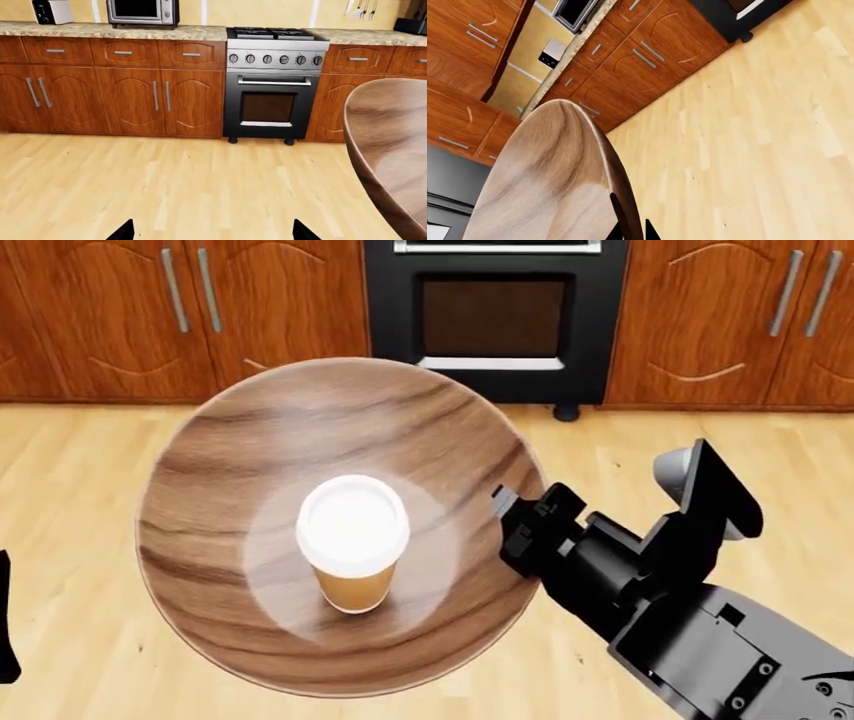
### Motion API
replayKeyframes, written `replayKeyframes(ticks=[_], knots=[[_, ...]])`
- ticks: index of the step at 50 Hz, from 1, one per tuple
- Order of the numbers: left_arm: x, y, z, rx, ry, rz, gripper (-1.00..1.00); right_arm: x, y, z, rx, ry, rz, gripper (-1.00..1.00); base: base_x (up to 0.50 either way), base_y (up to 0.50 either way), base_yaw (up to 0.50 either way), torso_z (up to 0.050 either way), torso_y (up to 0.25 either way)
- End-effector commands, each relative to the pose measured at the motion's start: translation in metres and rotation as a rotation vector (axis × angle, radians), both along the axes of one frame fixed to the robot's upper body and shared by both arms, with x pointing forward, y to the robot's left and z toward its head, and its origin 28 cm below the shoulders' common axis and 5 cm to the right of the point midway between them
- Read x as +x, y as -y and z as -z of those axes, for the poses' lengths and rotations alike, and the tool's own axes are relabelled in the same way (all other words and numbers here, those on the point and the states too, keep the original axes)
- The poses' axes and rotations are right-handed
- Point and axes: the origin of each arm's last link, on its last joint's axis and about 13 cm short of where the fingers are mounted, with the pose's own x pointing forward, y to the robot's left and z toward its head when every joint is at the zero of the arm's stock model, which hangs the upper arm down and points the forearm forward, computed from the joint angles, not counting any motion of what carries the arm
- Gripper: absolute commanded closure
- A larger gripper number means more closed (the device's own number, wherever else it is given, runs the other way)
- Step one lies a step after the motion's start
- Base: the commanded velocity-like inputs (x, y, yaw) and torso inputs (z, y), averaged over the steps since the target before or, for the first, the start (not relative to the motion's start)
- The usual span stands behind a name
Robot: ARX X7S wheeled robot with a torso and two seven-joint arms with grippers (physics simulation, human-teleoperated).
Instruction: Place the cup inside the bowl on the dining table and move the bowl to any counter.
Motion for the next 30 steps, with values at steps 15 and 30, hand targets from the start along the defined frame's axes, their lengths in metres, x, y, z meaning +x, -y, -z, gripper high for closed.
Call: replayKeyframes(ticks=[15,30], knots=[[-0.0002,0.0001,0.0007,-0.002,-0.001,0.002,-1.0,-0.001,0.0014,-0.0028,0.029,0.024,-0.001,1.0,0.5,0.13,0.0,0.001,0.001],[0.0009,0.0016,0.0013,-0.004,-0.002,0.004,-1.0,-0.0018,0.002,-0.0016,0.024,0.022,-0.002,1.0,0.5,0.16,0.0,0.0,0.002]])
